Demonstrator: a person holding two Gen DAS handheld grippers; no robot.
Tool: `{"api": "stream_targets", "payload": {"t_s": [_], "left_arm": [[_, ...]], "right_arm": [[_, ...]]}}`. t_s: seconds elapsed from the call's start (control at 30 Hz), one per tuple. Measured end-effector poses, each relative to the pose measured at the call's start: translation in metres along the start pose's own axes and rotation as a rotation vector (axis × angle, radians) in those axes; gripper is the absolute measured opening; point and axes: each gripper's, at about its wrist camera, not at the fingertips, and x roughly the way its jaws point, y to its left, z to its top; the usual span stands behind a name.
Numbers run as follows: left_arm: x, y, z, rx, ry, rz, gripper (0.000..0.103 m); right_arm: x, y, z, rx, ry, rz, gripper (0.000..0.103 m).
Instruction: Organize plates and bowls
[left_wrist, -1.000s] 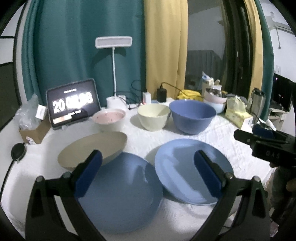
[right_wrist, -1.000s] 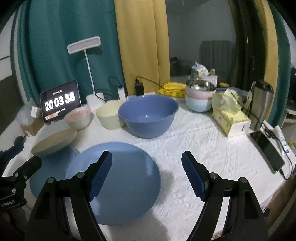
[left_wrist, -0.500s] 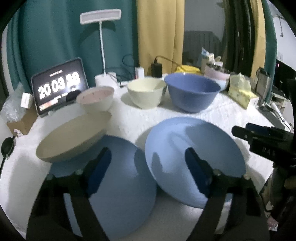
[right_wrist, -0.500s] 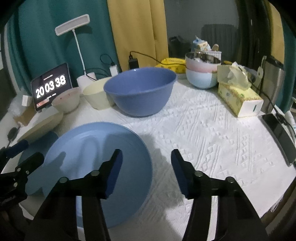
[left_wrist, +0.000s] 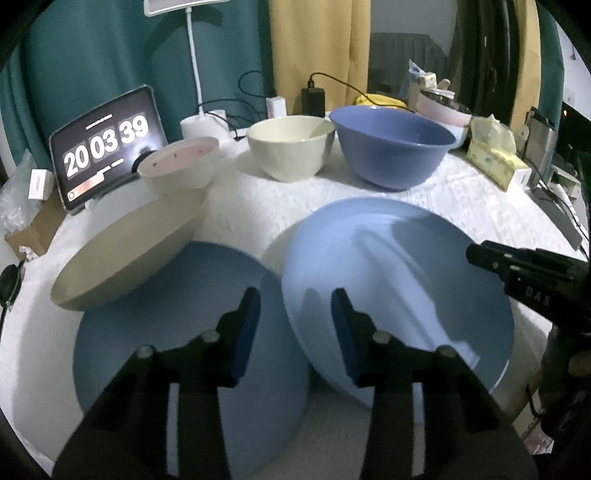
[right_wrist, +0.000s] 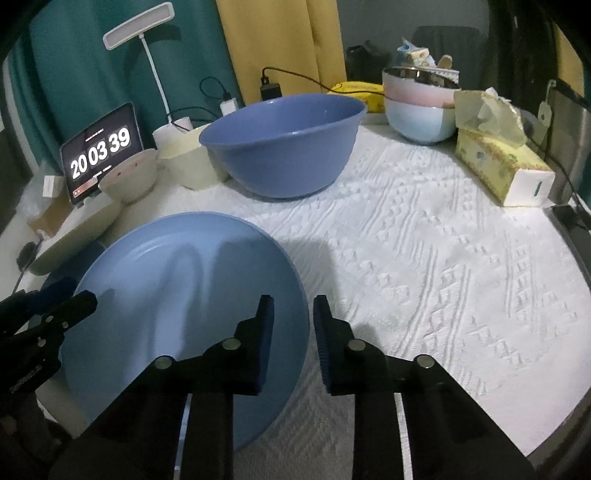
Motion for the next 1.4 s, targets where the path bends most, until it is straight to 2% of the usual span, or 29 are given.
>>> {"api": "stream_targets", "payload": {"t_s": [0.1, 0.27, 0.6, 0.93, 1.1, 1.4], "left_arm": [[0.003, -0.001, 0.0, 0.006, 0.014, -0.009, 0.032], [0.005, -0.005, 0.0, 0.017, 0.019, -0.008, 0.031], [0.006, -0.015, 0.007, 0.046, 0.003, -0.033, 0.029], [0.029, -0.034, 0.011, 0.09, 0.065, -0.068, 0.029], [0.034, -0.033, 0.012, 0.075, 0.098, -0.083, 0.03], [0.01, -0.02, 0.018, 0.054, 0.018, -0.088, 0.032]], "right_arm": [[0.003, 0.002, -0.001, -0.007, 0.005, -0.006, 0.017], [0.003, -0.002, -0.001, -0.004, 0.005, -0.005, 0.009], [-0.008, -0.013, 0.008, 0.009, -0.026, -0.035, 0.009], [-0.002, -0.031, 0.015, 0.02, -0.009, -0.088, 0.009], [0.001, -0.031, 0.017, 0.022, -0.007, -0.105, 0.009], [-0.013, -0.029, 0.029, 0.011, -0.052, -0.166, 0.01]]}}
